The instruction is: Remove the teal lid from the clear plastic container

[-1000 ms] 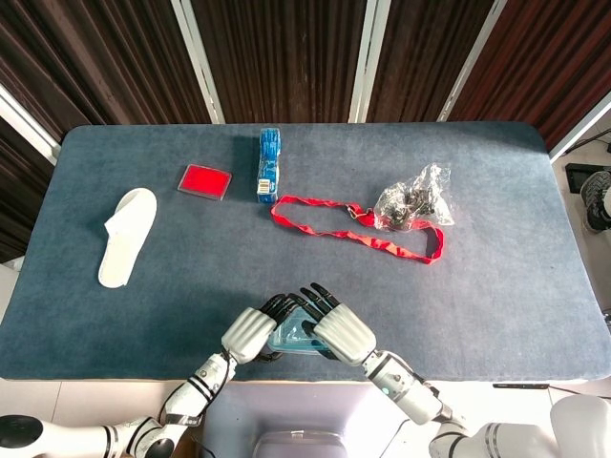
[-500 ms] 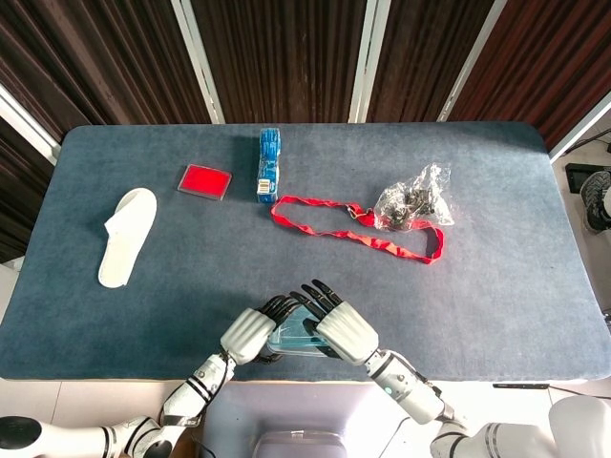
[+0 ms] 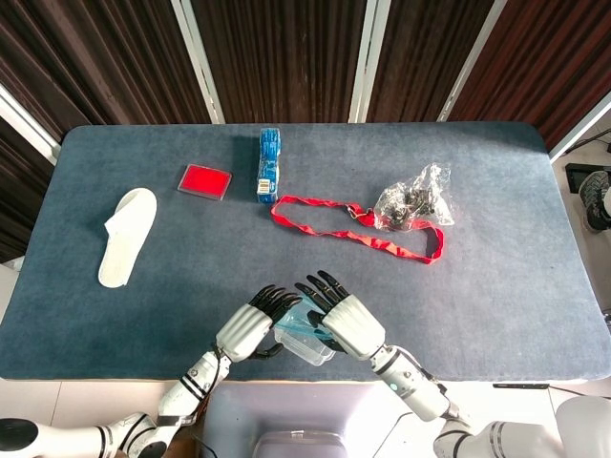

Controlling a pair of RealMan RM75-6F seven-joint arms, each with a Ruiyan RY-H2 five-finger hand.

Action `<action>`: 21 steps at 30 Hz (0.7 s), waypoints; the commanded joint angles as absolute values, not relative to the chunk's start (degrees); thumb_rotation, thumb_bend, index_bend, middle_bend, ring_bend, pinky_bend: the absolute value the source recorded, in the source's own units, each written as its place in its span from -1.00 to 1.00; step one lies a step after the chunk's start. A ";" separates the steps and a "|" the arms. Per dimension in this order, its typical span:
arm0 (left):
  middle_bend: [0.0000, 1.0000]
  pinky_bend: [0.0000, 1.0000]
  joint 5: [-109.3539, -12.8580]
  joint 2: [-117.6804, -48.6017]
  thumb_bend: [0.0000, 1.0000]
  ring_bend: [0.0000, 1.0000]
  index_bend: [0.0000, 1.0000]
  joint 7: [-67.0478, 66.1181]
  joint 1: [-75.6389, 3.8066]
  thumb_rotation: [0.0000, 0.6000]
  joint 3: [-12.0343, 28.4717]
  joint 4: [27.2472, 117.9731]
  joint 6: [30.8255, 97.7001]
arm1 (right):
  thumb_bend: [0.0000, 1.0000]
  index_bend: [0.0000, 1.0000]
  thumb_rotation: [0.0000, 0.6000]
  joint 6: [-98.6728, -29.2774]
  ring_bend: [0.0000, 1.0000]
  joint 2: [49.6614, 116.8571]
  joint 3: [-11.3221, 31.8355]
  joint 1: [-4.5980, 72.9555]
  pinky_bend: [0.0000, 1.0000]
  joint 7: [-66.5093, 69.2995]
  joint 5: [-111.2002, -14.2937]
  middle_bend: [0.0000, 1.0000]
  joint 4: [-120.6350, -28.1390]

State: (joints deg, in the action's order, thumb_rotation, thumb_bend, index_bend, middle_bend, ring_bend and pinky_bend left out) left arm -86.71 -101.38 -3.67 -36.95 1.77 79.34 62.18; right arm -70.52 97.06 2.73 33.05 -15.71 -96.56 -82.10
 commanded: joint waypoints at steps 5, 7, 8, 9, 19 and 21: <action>-1.00 -1.00 -87.23 -100.46 -0.38 -1.00 -1.00 -2.87 -36.51 1.00 2.00 79.57 63.27 | 0.26 0.54 1.00 -71.54 -0.95 96.96 3.27 33.06 -0.96 -15.48 -96.84 -0.57 -81.98; -1.00 -1.00 -87.42 -100.10 -0.38 -1.00 -1.00 -2.96 -36.32 1.00 2.10 79.76 63.79 | 0.26 0.55 1.00 -72.08 -0.95 96.78 3.59 33.06 -0.95 -15.34 -96.96 -0.56 -81.99; -1.00 -1.00 -87.50 -99.93 -0.38 -1.00 -1.00 -3.04 -36.23 1.00 2.13 79.83 64.01 | 0.26 0.55 1.00 -72.36 -0.95 96.65 3.79 33.06 -0.95 -15.26 -97.01 -0.56 -82.05; -1.00 -1.00 -87.53 -99.71 -0.38 -1.00 -1.00 -3.14 -36.14 1.00 2.19 79.91 64.21 | 0.26 0.55 1.00 -72.70 -0.95 96.52 4.01 33.06 -0.95 -15.19 -97.09 -0.56 -82.11; -1.00 -1.00 -88.28 -95.64 -0.38 -1.00 -1.00 -2.74 -34.34 1.00 2.81 81.53 67.98 | 0.26 0.56 1.00 -77.58 -0.92 93.22 7.47 33.11 -0.92 -17.67 -98.76 -0.51 -82.53; -1.00 -1.00 -88.82 -94.14 -0.38 -1.00 -1.00 -2.48 -33.74 1.00 2.90 82.12 69.40 | 0.26 0.56 1.00 -78.25 -0.92 91.45 8.20 32.87 -0.92 -18.18 -98.52 -0.51 -82.68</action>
